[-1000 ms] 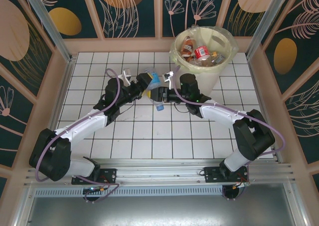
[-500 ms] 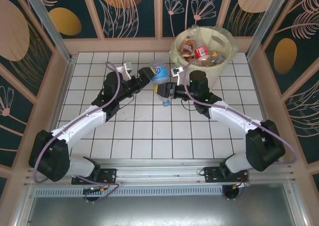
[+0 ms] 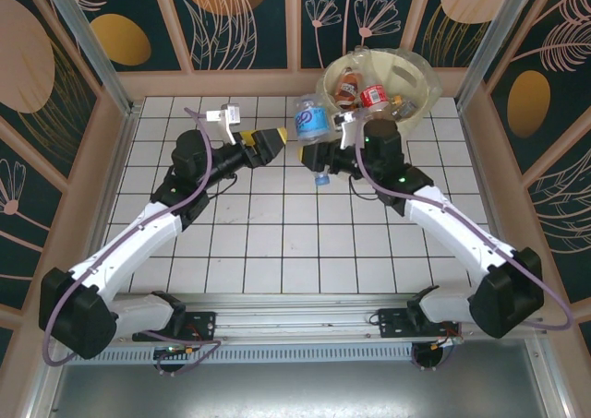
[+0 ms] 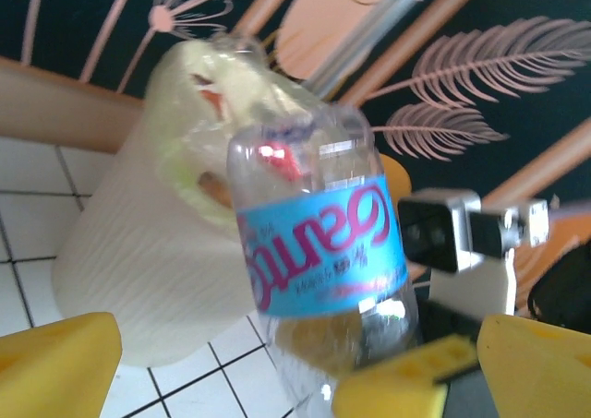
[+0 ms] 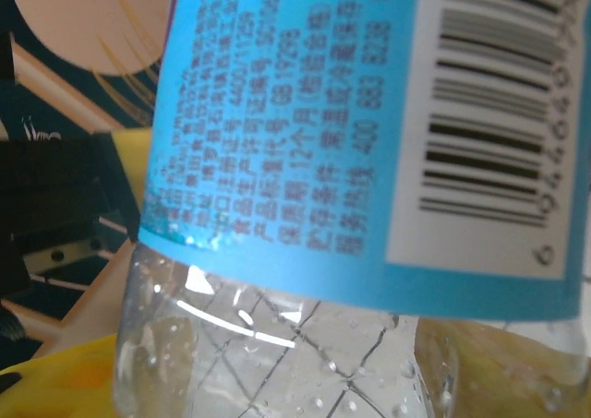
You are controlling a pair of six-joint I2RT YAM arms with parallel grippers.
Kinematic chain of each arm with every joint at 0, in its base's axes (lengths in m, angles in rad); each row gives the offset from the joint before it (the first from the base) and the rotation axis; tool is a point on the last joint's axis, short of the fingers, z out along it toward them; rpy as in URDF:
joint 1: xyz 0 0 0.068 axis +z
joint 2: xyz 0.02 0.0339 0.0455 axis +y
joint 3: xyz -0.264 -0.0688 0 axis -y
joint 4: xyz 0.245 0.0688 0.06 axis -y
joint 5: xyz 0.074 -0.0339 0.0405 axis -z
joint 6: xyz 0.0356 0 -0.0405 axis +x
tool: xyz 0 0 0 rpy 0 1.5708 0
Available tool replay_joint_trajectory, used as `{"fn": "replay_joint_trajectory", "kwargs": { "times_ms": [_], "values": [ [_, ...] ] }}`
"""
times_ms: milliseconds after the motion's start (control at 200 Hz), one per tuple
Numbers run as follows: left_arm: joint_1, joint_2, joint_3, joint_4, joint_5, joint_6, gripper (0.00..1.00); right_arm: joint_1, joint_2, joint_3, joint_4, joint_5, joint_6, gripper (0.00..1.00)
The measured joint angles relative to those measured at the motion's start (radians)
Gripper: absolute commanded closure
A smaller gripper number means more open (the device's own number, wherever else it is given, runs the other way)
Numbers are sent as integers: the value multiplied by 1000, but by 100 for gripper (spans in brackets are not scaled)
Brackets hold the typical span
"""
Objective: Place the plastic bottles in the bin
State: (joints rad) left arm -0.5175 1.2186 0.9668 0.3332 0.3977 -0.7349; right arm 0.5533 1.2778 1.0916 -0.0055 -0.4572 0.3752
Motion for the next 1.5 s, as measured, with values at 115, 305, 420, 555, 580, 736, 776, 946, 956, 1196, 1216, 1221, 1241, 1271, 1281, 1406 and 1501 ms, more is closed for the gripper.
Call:
{"fn": "replay_joint_trajectory", "kwargs": {
  "times_ms": [115,305,420,555,580,736,776,946,956,1196,1216,1221,1241,1271,1281,1406,1501],
  "values": [
    [0,-8,2,21,94,74,1,-32,-33,83,-70,70,-62,35],
    [0,-8,18,30,235,149,2,-106,-43,218,-166,197,-156,35],
    [0,-8,18,42,282,160,1,-171,-42,262,-205,234,-197,35],
    [0,-8,19,51,311,168,1,-247,-16,328,-253,263,-248,35],
    [0,-8,19,52,313,169,1,-259,-9,340,-256,262,-258,35],
    [0,-7,19,56,328,171,1,-351,61,406,-273,224,-314,31],
    [0,-7,19,56,328,171,1,-373,79,415,-277,212,-333,29],
    [0,-2,19,61,328,171,1,-431,173,475,-310,183,-419,29],
    [0,-2,19,61,328,171,1,-433,179,478,-310,182,-422,29],
    [0,3,19,63,328,170,1,-488,321,591,-347,175,-504,29],
    [0,3,19,63,328,170,1,-490,330,599,-351,178,-510,29],
    [0,3,19,63,328,170,1,-490,332,600,-351,179,-510,29],
    [0,3,19,63,328,170,1,-491,343,608,-357,179,-519,29],
    [0,3,19,62,327,170,1,-492,354,616,-361,183,-528,29],
    [0,3,19,62,327,170,1,-492,358,620,-363,185,-531,29],
    [0,3,19,54,315,171,1,-492,394,640,-385,195,-562,29],
    [0,3,19,54,309,171,1,-495,422,665,-405,198,-580,29]
  ]
}}
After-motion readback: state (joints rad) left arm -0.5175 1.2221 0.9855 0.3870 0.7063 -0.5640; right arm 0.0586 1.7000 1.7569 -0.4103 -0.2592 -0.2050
